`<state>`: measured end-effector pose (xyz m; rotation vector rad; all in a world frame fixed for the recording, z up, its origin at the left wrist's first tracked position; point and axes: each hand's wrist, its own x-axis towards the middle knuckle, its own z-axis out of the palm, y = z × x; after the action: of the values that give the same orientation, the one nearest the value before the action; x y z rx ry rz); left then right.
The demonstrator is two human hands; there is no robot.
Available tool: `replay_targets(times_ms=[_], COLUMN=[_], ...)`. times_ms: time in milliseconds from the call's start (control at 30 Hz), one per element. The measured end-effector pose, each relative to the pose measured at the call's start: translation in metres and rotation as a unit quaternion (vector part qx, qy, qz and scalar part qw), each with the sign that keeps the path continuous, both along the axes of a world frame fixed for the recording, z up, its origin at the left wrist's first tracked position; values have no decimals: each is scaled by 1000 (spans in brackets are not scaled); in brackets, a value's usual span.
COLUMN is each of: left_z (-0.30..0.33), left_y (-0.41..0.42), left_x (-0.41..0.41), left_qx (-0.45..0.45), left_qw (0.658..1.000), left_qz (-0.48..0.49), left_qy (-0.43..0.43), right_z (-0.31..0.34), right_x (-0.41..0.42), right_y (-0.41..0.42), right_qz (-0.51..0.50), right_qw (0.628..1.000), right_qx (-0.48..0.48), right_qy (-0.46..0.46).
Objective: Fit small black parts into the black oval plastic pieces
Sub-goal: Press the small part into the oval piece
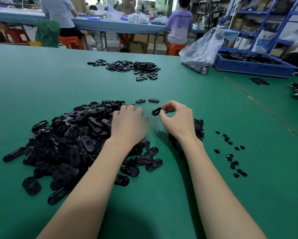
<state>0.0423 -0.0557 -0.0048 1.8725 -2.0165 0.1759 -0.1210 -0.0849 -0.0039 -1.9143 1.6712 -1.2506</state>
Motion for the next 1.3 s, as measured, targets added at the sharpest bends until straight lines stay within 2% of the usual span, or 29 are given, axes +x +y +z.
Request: replay_targets(times_ms=[67,167,267,467,600,1100,1300], left_z=[4,9,7,9,8,0,0], left_y=[1,2,2,1,0,-6,-7], left_x=[-8,-22,-29,-28,-24,-19,-18], left_qx=[-36,-10,25,79,96,105,110], left_qw=[996,964,926,839,813,779,774], left_qz=[-44,-101,-72,-46,-45,-31,-44], left_qy=[72,247,370,536,573,617,622], right_z=[1,2,3,12,13,1,0], right_x=[-2,-5,-10,-28,-28,-10,-7], right_y=[-1,-2,-2,-2,-2,-6,-7], right_qz=[12,43,37,-81,-76,-138,-129], right_qw=[1000,998,996,982,968,964,959], right_qx=[7,36,78,103,138,131,122], right_qy=[-8,-21,-10,139,193,188,222])
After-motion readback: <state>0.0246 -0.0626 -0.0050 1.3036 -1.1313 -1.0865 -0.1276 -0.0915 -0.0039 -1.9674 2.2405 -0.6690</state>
